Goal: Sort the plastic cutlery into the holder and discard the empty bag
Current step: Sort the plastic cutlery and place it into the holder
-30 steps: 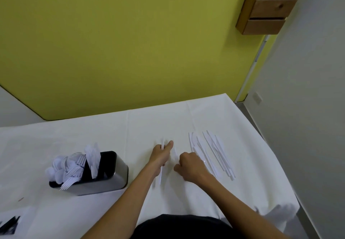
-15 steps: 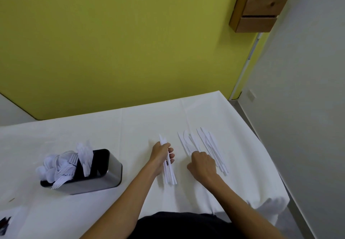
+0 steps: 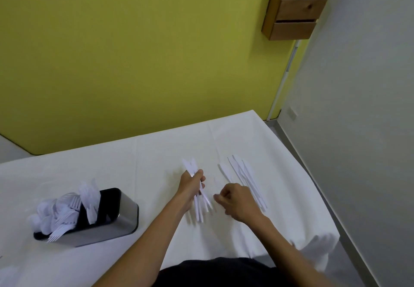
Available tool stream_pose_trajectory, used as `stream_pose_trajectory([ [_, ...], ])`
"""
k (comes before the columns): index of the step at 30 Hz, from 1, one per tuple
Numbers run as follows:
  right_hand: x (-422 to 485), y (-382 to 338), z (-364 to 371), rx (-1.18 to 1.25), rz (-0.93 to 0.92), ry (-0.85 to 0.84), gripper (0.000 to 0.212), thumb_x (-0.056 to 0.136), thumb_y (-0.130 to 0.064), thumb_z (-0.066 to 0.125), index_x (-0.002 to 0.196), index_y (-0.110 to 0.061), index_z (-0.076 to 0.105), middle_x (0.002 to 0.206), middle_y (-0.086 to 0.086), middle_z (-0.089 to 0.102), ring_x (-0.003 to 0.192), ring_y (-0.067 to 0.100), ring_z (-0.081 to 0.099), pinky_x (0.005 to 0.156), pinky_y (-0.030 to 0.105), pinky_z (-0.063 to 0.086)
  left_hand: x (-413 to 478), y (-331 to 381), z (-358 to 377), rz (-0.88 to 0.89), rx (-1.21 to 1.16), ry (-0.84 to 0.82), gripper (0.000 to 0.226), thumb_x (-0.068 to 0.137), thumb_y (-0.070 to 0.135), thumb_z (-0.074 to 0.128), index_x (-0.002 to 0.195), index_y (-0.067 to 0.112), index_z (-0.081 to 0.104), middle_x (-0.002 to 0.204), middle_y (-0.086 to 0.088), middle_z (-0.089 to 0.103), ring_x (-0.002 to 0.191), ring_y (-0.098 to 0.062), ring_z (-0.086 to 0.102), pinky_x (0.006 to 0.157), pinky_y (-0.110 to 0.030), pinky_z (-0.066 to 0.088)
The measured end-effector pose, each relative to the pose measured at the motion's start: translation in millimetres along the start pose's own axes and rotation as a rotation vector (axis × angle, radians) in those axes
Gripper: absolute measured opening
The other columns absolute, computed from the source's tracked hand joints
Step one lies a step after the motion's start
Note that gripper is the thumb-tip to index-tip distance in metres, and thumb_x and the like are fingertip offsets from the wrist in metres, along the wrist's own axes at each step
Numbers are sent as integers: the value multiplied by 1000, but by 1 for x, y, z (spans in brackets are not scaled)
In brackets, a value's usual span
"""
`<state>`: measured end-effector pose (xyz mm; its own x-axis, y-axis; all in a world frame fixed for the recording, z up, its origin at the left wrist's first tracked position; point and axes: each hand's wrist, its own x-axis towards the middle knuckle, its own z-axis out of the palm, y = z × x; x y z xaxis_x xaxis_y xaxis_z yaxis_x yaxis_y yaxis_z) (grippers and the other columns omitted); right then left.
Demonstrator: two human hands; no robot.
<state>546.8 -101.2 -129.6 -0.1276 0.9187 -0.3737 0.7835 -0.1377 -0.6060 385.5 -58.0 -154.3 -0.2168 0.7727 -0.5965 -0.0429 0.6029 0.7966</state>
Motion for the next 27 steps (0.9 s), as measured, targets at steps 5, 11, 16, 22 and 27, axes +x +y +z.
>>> stream_pose_trajectory([
  [5, -12, 25, 5, -376, 47, 124, 19, 96, -32, 56, 99, -14, 50, 95, 1, 52, 81, 24, 58, 63, 29, 44, -2, -3, -6, -67, -119, 2, 7, 99, 14, 51, 92, 12, 53, 73, -3, 52, 55, -16, 46, 57, -28, 47],
  [11, 0, 16, 4, -307, 84, 82, 18, 81, -16, 54, 69, -6, 45, 67, 6, 51, 59, 21, 47, 52, 28, 34, -7, -8, -3, -74, -86, -88, 12, 96, 20, 63, 99, 9, 59, 83, -6, 54, 60, -18, 51, 60, -30, 51],
  [16, 4, -1, 1, 93, -38, 67, 22, 88, -30, 63, 79, -11, 68, 69, 3, 70, 64, 18, 68, 66, 38, 59, -9, -7, 4, 21, 68, -170, 38, 92, 45, 68, 106, 10, 62, 87, -4, 61, 66, -18, 55, 65, -33, 53],
  [22, 5, 22, -2, -307, 94, 207, 35, 95, -42, 60, 111, -14, 50, 105, 3, 56, 89, 26, 64, 68, 32, 47, -3, -4, 1, 40, 113, -67, 15, 98, 26, 56, 96, 12, 60, 83, -2, 63, 68, -19, 55, 71, -34, 50],
  [27, 7, 34, 3, -324, 153, 104, 25, 96, -36, 58, 99, -12, 52, 92, 2, 54, 77, 21, 54, 69, 32, 49, 0, -6, -3, -75, -19, -7, 11, 97, 16, 51, 91, 10, 55, 75, -4, 58, 64, -20, 55, 67, -32, 48],
])
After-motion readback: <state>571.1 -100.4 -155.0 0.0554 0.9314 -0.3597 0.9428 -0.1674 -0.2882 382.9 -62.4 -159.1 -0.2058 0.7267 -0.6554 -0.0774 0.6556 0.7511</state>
